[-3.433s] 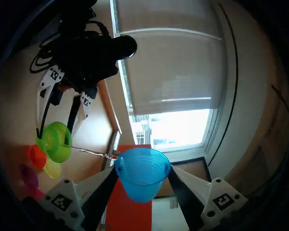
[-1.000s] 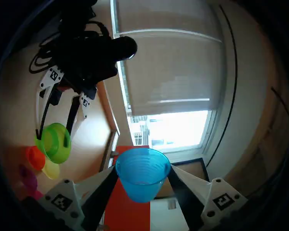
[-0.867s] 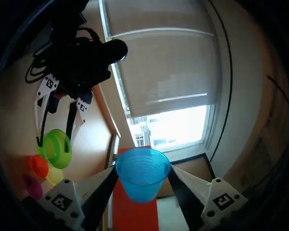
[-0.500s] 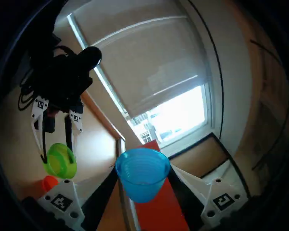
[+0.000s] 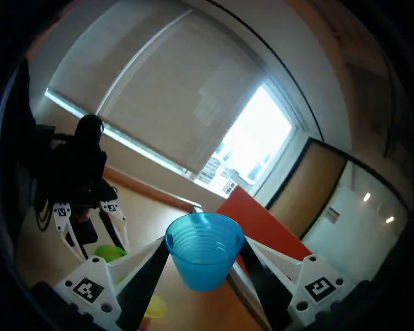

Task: Pour water

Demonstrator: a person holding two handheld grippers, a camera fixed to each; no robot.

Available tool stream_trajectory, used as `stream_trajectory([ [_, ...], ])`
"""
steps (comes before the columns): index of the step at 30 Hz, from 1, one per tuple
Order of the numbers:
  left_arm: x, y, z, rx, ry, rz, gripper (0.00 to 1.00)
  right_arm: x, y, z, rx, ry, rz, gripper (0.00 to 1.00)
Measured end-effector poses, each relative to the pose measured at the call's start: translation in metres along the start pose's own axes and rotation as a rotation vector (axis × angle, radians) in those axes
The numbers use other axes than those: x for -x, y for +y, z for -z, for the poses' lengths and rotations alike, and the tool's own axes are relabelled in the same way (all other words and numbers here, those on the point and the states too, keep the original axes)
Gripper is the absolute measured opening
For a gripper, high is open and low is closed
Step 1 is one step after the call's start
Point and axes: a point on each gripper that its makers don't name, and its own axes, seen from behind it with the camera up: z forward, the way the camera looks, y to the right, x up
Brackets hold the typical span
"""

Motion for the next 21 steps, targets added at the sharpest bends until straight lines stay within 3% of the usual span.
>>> stream_trajectory([
  [12, -0.002, -0.003, 0.004, -0.009, 0.006, -0.001, 0.86, -0.003, -0.013, 0.000, -0.071, 0.007, -0.313, 0.91],
  [21, -0.001, -0.003, 0.006, -0.009, 0.000, -0.006, 0.86, -0.009, -0.021, -0.002, -0.106, 0.010, -0.444, 0.91],
])
